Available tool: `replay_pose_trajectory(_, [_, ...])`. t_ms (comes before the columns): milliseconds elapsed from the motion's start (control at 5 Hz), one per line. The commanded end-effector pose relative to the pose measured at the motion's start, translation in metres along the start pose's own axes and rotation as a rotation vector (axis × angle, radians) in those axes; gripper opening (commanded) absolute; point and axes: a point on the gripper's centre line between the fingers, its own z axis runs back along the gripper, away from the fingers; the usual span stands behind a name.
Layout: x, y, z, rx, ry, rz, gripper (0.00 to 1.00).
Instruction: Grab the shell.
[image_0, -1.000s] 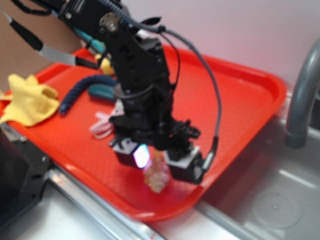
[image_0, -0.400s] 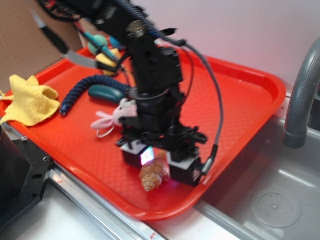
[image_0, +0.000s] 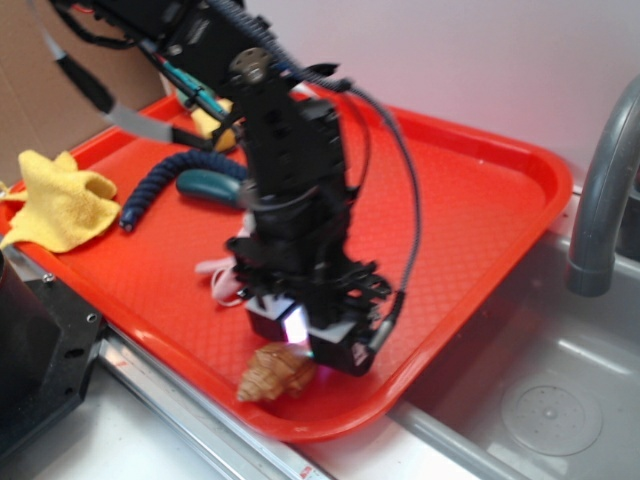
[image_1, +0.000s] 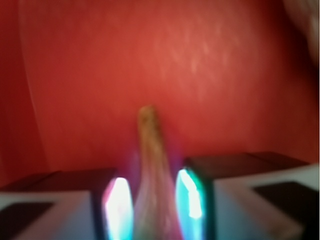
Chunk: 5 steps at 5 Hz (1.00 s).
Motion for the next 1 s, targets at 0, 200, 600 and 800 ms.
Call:
replay_pose_trajectory(0, [-0.036, 0.004, 0.1, -0.026, -0.121, -0.162, 0.0])
replay_pose_trajectory(200, [-0.029, 0.011, 0.152, -0.042, -0.175, -0.157, 0.0])
replay_pose_trajectory(600, [0.023, 0.004, 0.123, -0.063, -0.116, -0.227, 1.0])
replay_pose_trajectory(800, [0.031, -0.005, 0.088, -0.038, -0.037, -0.273, 1.0])
